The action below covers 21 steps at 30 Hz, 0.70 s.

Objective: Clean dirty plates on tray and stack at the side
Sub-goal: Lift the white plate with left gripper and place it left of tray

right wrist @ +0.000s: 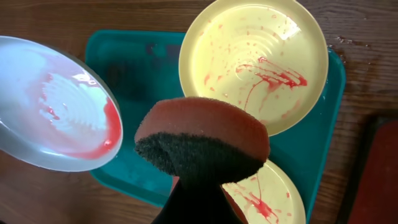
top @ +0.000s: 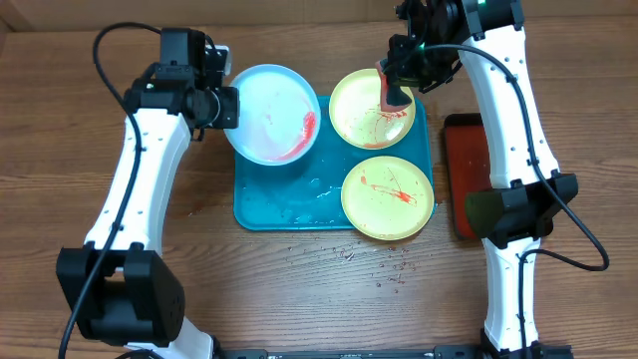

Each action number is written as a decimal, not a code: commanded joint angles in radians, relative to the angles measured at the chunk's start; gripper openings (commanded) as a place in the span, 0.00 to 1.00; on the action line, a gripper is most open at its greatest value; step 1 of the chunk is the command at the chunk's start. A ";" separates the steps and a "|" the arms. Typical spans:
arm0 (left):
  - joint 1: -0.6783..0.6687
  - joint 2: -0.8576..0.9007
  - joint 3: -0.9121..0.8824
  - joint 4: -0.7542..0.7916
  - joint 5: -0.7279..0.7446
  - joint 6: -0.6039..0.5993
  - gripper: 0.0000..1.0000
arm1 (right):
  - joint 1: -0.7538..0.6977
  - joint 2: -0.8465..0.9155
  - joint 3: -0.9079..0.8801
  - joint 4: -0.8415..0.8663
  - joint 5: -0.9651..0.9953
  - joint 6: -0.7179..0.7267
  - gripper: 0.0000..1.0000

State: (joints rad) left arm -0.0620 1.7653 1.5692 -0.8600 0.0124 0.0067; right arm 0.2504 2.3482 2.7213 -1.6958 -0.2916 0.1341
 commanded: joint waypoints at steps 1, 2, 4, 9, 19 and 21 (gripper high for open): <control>-0.050 0.000 0.006 -0.011 -0.199 -0.016 0.04 | 0.002 -0.008 0.021 0.003 0.030 -0.004 0.04; -0.070 0.000 0.006 -0.013 -0.256 -0.031 0.04 | 0.002 -0.008 0.021 0.003 0.030 -0.004 0.04; -0.113 0.000 0.006 -0.015 -0.378 -0.056 0.04 | 0.002 -0.008 0.021 0.003 0.030 -0.004 0.04; -0.250 0.000 0.006 -0.011 -0.724 -0.123 0.04 | 0.002 -0.008 0.021 0.003 0.030 -0.004 0.04; -0.425 0.000 0.006 -0.001 -1.143 -0.171 0.04 | 0.002 -0.008 0.021 0.003 0.030 -0.005 0.04; -0.452 0.000 0.006 0.008 -1.218 -0.171 0.04 | 0.002 -0.008 0.021 0.003 0.030 -0.005 0.04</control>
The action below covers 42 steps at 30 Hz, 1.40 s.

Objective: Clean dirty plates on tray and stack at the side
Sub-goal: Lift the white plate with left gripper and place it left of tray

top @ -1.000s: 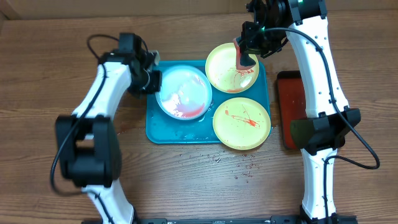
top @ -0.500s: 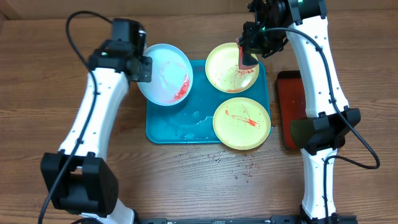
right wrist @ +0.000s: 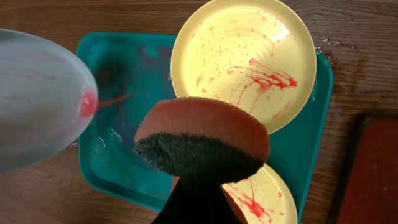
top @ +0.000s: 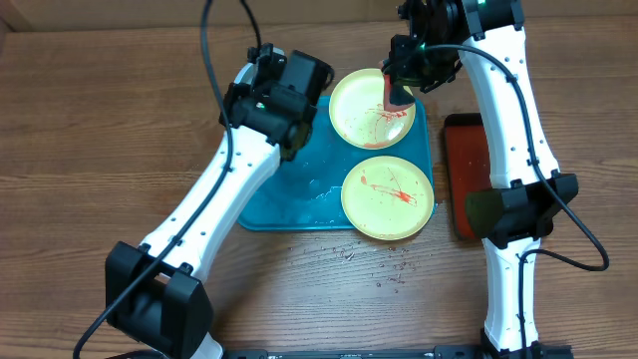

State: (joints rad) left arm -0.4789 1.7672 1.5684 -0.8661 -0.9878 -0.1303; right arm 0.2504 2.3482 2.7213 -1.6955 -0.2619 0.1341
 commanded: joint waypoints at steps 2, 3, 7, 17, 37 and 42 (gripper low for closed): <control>-0.055 -0.002 0.007 0.022 -0.264 -0.034 0.04 | 0.002 -0.008 0.021 0.003 0.000 -0.004 0.04; -0.062 -0.002 0.007 0.026 -0.280 -0.026 0.04 | 0.002 -0.008 0.021 0.003 0.000 -0.004 0.04; -0.086 -0.002 0.007 0.026 -0.315 0.014 0.04 | 0.002 -0.008 0.021 0.003 0.000 -0.004 0.04; -0.098 -0.002 0.007 0.030 -0.354 0.018 0.04 | 0.002 -0.008 0.021 0.003 0.000 -0.004 0.04; -0.007 -0.002 0.001 -0.001 0.349 0.014 0.04 | 0.002 -0.008 0.021 0.003 0.000 -0.004 0.04; 0.149 -0.001 -0.019 -0.006 0.695 0.015 0.04 | 0.002 -0.008 0.021 0.003 0.000 -0.004 0.04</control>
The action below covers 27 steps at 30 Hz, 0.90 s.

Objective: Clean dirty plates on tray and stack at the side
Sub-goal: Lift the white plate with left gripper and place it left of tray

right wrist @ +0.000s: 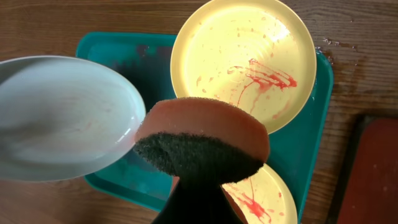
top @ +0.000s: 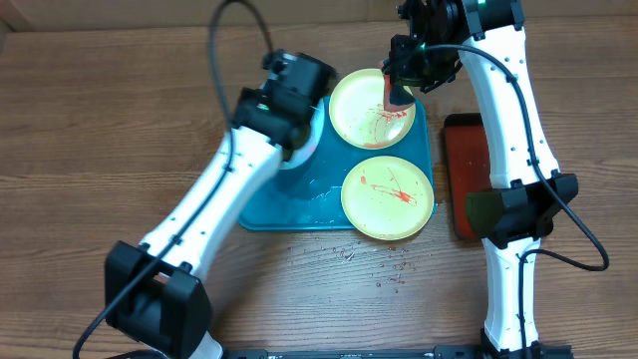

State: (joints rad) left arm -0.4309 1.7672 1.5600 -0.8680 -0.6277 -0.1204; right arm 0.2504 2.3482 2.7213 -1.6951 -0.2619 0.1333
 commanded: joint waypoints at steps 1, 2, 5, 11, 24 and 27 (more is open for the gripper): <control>0.146 -0.001 -0.011 -0.011 0.392 0.006 0.04 | 0.002 -0.008 0.021 0.003 0.000 -0.003 0.04; 0.186 -0.001 -0.011 -0.018 0.445 0.009 0.04 | 0.002 -0.008 0.021 0.003 0.000 -0.003 0.04; 0.302 -0.001 -0.011 -0.030 0.580 0.010 0.04 | 0.002 -0.008 0.021 0.003 0.000 -0.003 0.04; 0.572 -0.001 -0.012 -0.037 0.827 0.008 0.04 | 0.002 -0.008 0.021 0.003 0.000 -0.003 0.04; 0.929 -0.001 -0.243 0.145 0.824 -0.043 0.04 | 0.002 -0.008 0.021 0.007 0.000 -0.003 0.04; 0.947 0.000 -0.322 0.230 0.799 -0.068 0.04 | 0.002 -0.008 0.021 0.010 0.000 -0.003 0.04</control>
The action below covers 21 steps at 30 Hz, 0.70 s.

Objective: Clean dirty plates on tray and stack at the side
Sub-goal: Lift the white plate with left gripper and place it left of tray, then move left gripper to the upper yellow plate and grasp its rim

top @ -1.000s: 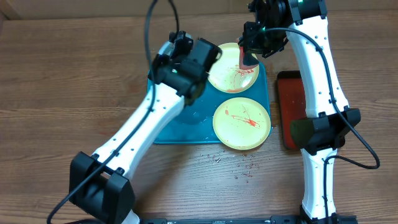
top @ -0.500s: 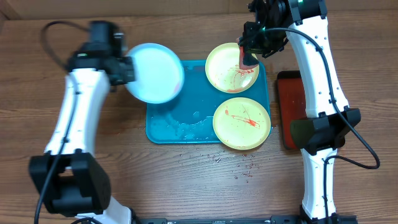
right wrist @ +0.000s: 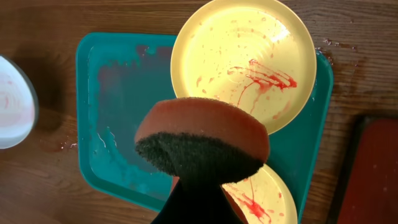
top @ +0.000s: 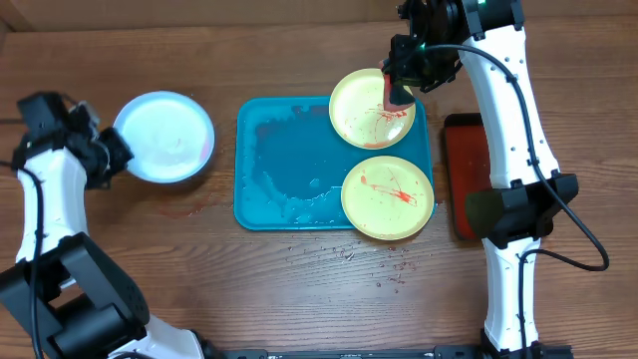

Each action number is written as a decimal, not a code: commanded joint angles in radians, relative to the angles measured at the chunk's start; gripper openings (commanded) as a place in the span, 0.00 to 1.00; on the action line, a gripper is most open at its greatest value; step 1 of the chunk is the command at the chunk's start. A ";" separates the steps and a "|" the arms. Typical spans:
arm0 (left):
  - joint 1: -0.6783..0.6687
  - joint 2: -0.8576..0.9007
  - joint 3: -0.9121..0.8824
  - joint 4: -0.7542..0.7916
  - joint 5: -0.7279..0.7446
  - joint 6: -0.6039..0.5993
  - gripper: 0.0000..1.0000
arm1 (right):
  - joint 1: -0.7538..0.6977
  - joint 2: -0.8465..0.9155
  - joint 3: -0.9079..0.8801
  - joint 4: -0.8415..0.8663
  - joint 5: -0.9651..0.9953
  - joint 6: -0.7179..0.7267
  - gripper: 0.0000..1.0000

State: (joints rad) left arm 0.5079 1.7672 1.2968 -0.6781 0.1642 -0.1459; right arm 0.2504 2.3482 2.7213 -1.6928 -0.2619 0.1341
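The teal tray (top: 284,170) holds two yellow plates smeared with red: one at the back right (top: 371,110), one at the front right (top: 388,197). Both show in the right wrist view too, the back plate (right wrist: 244,59) and the front plate (right wrist: 267,193). My right gripper (top: 397,95) hangs over the back plate, shut on a brown sponge (right wrist: 202,140) with its dark scrub face down. A white plate (top: 164,137) lies on the table left of the tray. My left gripper (top: 108,158) grips its left rim.
A dark red mat (top: 467,172) lies right of the tray. Water and faint smears wet the tray's bare left half. Crumbs (top: 384,267) are scattered on the wood in front of the tray, and a small red smear (top: 204,204) marks the table by the tray's left edge.
My left arm has swung from over the tray's left half out to the left. The white plate it holds is now over the table beside the tray. The right gripper and sponge have not moved.
My left gripper held the white plate, red sauce in it, at the tray's back left. Then the plate was tilted over the tray with sauce running off. It stayed over the tray a moment later. Now it rests left of the tray, nearly clean.
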 commanded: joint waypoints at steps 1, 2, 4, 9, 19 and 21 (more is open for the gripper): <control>0.010 0.000 -0.082 0.067 -0.013 -0.057 0.04 | 0.002 -0.008 0.021 0.008 0.000 -0.004 0.04; 0.010 0.000 -0.108 0.102 -0.030 -0.065 0.04 | 0.002 -0.008 0.021 0.007 0.000 -0.004 0.04; 0.009 0.000 -0.134 0.137 -0.029 -0.064 0.04 | 0.002 -0.008 0.021 0.007 0.000 -0.004 0.04; 0.001 0.000 -0.168 0.151 -0.030 -0.065 0.06 | 0.002 -0.008 0.021 0.007 0.000 -0.004 0.04; 0.002 0.000 -0.157 0.143 -0.034 -0.065 0.44 | 0.002 -0.008 0.021 0.007 0.000 -0.004 0.04; -0.001 0.000 -0.123 0.112 -0.033 -0.064 0.44 | 0.002 -0.008 0.021 0.007 0.000 -0.004 0.04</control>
State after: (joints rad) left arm 0.5171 1.7672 1.1358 -0.5457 0.1379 -0.2077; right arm 0.2504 2.3482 2.7213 -1.6913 -0.2615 0.1337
